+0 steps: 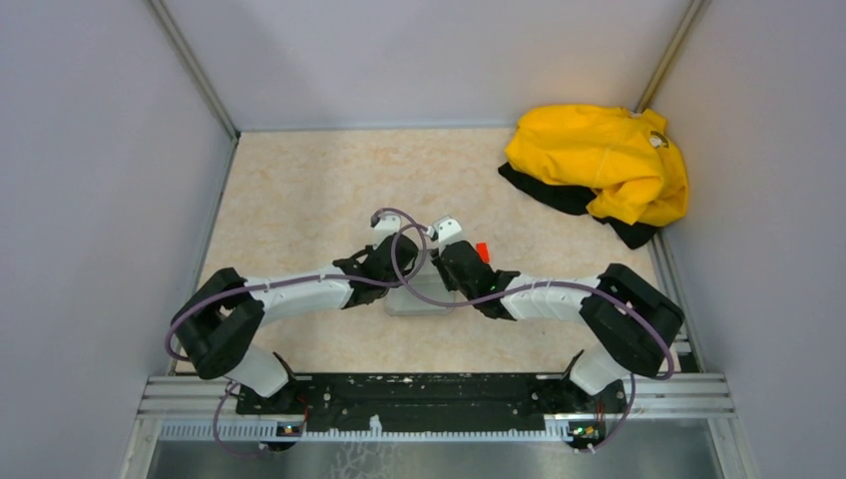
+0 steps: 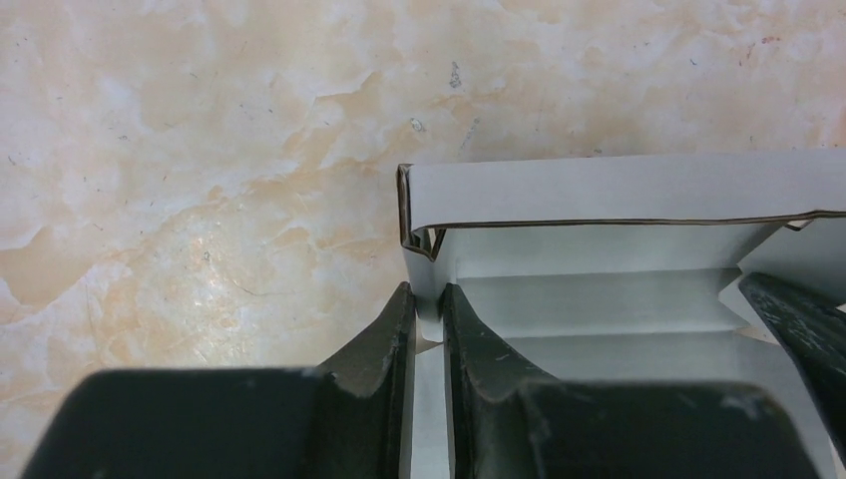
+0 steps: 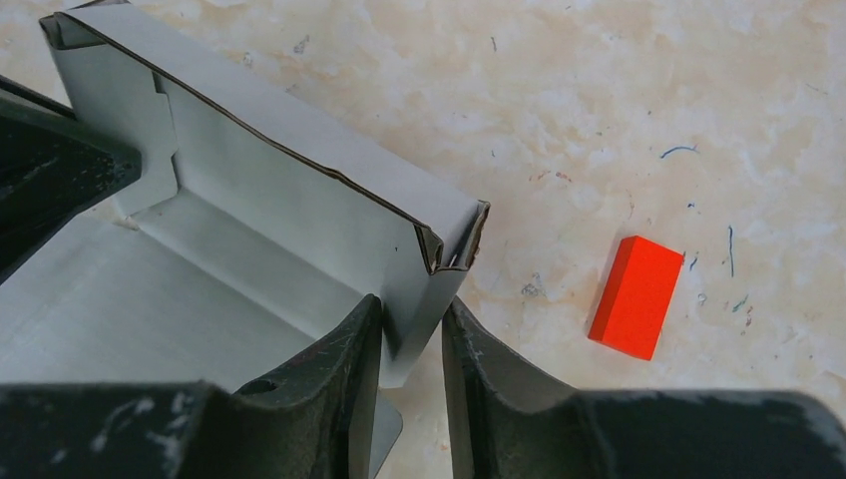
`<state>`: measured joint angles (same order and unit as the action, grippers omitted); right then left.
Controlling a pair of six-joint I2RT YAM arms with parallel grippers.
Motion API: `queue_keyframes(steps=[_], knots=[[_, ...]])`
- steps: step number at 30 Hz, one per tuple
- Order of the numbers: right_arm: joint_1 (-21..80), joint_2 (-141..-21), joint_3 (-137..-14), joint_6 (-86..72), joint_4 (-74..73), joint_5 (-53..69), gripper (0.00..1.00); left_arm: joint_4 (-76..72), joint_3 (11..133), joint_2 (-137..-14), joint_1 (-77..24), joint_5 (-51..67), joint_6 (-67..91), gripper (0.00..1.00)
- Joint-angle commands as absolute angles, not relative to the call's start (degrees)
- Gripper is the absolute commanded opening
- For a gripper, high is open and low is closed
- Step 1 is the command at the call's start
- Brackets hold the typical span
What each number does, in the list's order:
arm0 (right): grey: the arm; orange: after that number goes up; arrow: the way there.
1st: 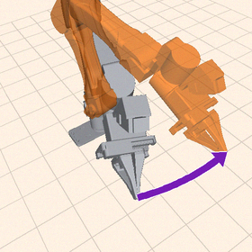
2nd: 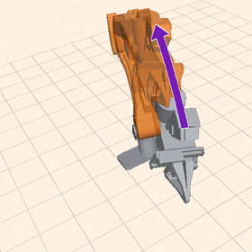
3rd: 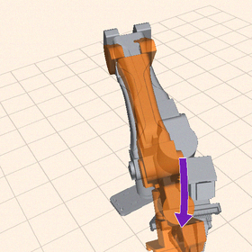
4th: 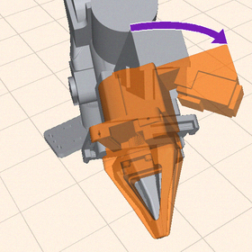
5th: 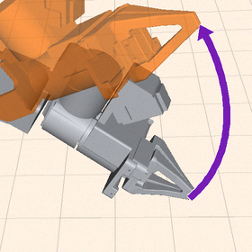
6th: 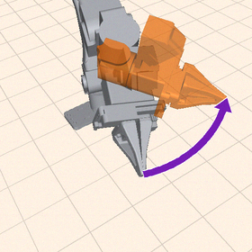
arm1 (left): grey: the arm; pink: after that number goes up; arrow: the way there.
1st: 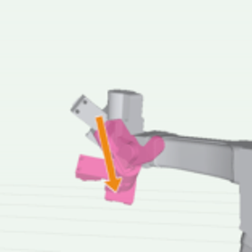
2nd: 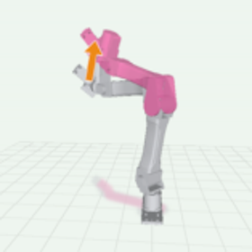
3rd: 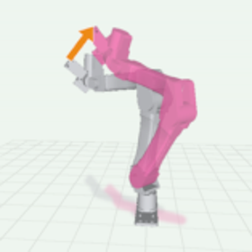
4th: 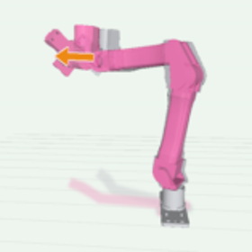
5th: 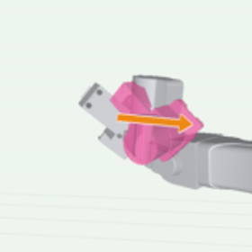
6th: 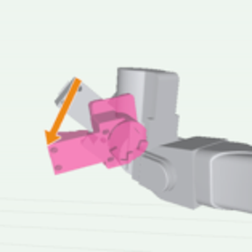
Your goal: Fold the paper box
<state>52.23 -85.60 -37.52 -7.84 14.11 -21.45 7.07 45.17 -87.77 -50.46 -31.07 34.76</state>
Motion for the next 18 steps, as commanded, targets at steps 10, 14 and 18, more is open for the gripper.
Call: queue_keyframes(steps=[10,14,18], knots=[[51.88,-88.29,-42.00,-12.08,19.49,-20.87,0.26,8.21,44.26,-87.46,-51.50,-30.09,34.71,0.01],[50.06,-88.08,-40.87,-14.33,20.43,-19.00,0.12,8.00,44.07,-87.30,-51.50,-29.97,34.72,0.01],[49.13,-88.26,-40.39,-15.42,20.42,-18.60,0.09,7.92,43.95,-87.00,-51.50,-29.67,34.68,0.02]])
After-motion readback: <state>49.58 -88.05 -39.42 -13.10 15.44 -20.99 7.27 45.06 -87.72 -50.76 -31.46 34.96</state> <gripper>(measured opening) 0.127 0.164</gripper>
